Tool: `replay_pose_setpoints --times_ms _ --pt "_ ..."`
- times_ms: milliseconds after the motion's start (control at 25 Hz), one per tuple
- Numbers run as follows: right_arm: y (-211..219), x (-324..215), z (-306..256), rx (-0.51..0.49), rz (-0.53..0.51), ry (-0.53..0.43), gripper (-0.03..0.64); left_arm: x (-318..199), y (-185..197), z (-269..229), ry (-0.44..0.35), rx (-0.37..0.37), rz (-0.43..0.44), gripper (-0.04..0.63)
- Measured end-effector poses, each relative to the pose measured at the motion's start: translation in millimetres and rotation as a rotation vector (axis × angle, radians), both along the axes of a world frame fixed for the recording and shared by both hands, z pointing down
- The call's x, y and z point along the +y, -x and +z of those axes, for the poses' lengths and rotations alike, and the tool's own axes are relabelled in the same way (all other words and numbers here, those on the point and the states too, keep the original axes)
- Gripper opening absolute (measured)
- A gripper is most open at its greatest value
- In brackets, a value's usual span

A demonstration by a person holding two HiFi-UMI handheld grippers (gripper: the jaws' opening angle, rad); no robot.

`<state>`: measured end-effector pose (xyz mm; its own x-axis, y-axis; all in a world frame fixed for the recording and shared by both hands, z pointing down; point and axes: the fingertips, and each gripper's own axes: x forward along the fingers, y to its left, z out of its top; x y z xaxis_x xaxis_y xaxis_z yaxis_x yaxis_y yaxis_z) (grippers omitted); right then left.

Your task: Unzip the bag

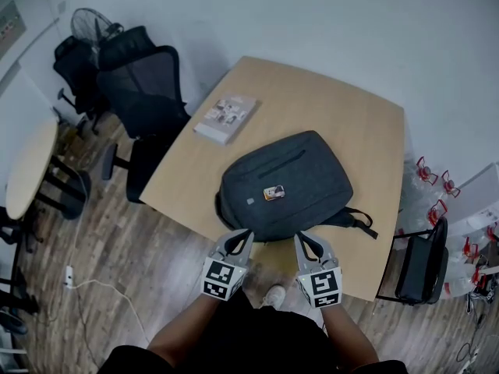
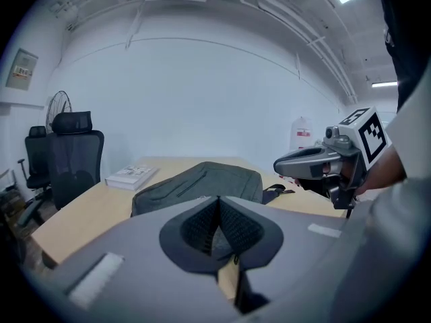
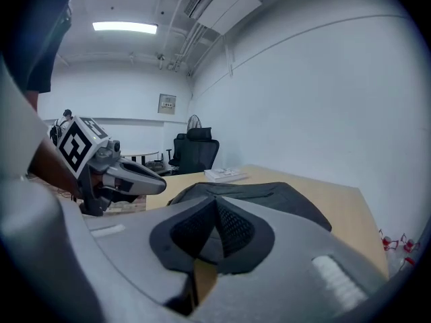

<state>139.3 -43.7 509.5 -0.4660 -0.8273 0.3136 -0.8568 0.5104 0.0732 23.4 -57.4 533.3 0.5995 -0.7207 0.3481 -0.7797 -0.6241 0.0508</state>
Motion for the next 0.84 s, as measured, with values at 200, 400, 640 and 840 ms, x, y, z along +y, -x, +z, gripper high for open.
replay_pose_setpoints --times_ms 200,400,640,840 --pt "-9.4 -4.0 -0.6 -0.003 0.025 -0.015 0.002 -0.4 0.6 -2.3 -0.012 0.009 -0.021 0.018" --pt "-15.0 -5.3 -0.1 -0.019 0.037 -0.017 0.002 1.2 -0.8 -1.0 -0.019 0.022 -0.031 0.018" --pt "-14.6 -5.6 5.7 -0.018 0.049 0.002 0.002 -0.3 0.7 3.7 -0.002 0.012 -0.046 0.018" --pt "-16.9 -6.1 11.8 -0.014 0.058 0.01 0.002 -0.1 -0.6 8.6 0.002 0.011 -0.046 0.018"
